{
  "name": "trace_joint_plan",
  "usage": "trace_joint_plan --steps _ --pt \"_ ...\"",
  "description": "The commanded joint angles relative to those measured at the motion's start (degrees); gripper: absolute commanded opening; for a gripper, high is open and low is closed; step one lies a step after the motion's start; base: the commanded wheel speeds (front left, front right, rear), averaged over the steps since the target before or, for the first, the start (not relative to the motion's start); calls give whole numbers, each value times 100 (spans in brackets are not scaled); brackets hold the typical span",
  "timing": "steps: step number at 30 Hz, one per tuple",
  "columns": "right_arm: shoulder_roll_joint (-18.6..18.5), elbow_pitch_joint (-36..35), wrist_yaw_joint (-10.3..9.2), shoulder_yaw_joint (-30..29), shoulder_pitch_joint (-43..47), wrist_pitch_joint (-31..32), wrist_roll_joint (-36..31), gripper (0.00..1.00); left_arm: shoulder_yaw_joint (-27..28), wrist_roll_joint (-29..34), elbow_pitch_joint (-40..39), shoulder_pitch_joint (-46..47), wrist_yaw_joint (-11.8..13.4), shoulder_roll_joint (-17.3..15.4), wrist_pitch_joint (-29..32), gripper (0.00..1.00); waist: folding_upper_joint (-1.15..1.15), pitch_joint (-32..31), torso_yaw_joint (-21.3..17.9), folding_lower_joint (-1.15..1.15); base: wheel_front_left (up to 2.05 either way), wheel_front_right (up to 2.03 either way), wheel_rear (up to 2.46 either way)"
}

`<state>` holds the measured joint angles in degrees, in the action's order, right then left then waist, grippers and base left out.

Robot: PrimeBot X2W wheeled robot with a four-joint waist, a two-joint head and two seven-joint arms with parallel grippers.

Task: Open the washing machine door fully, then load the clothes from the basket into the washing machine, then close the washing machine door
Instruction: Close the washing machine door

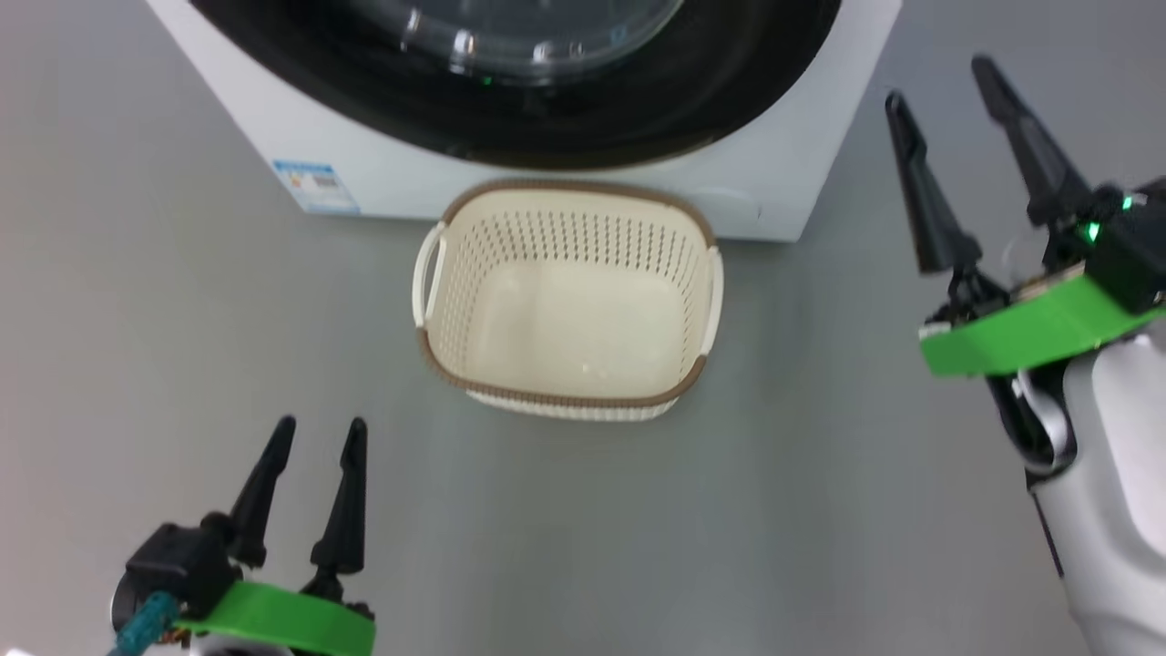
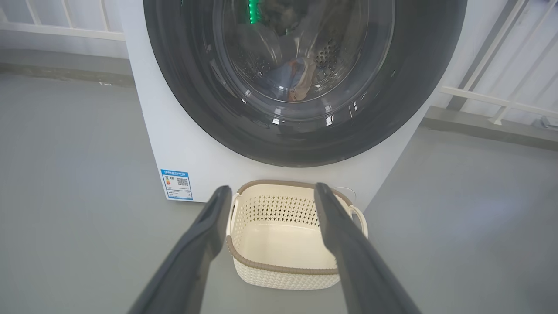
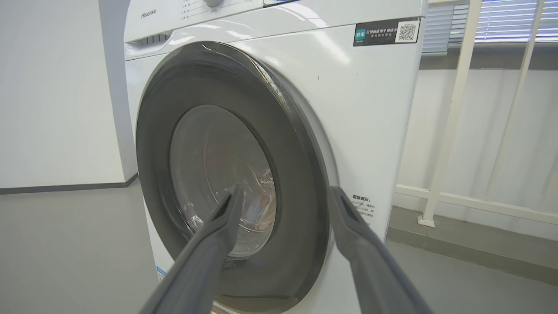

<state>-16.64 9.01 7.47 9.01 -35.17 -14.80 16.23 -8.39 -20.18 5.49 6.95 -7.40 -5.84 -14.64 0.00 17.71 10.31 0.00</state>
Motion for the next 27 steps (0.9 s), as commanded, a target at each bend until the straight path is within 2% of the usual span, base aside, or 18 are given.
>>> trace_joint_plan --steps 1,14,27 --pt "-20 -275 2 136 395 -20 -42 100 301 -38 -33 -165 -9 -54 -36 100 0 -774 -383 0 0 0 0" --pt "-152 -755 2 5 1920 -20 -72 100 642 -22 191 -796 -9 -10 -36 100 0 -1743 -670 0 0 0 0" --pt "280 -1231 2 -648 2985 -20 -152 100 691 -116 157 -948 -9 -20 -36 100 0 -1917 -954 0 0 0 0"
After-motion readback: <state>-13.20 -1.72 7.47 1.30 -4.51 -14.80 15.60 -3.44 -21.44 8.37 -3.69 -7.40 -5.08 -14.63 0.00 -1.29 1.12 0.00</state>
